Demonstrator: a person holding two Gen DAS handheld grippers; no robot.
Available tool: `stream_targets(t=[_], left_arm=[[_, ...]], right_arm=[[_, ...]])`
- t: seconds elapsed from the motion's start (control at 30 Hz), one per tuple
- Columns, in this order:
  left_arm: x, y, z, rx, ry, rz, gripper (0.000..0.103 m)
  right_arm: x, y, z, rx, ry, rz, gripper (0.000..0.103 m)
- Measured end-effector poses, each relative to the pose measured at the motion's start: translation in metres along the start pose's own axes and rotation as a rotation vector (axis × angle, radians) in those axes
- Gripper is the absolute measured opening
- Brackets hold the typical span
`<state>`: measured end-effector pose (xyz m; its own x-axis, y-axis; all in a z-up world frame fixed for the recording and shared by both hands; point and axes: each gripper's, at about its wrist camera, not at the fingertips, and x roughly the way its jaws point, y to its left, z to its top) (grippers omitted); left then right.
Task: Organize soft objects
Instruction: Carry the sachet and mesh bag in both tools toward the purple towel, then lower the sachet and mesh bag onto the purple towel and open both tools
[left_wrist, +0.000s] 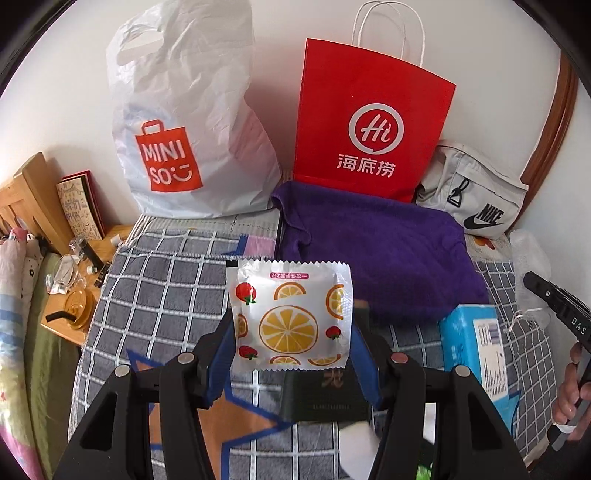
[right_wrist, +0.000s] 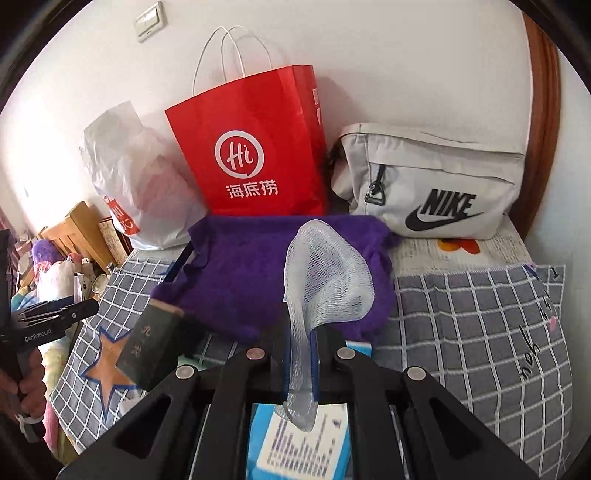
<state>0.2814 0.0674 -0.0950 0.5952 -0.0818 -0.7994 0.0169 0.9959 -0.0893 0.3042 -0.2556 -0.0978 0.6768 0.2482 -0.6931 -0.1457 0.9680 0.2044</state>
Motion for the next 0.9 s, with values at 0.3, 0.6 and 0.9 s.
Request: stream_targets(t=[0.3, 0.6, 0.9], left_arm=[[0.042, -0.004, 0.032, 0.003, 0.04, -0.003, 0.055], [0.086, -0.014, 0.058, 0.013, 0.072, 0.041, 0.055], [0.136, -0.027, 0.082, 0.004, 0.127, -0.009, 0.055]], right_arm=[[0.047, 0.003, 0.038, -0.043, 0.019, 0.004, 0.012], [0.091, -0.006, 0.073, -0.067, 0.035, -0.017, 0.012], [0.14, -0.022, 0.066, -0.07, 0.13, 0.026, 0.012]])
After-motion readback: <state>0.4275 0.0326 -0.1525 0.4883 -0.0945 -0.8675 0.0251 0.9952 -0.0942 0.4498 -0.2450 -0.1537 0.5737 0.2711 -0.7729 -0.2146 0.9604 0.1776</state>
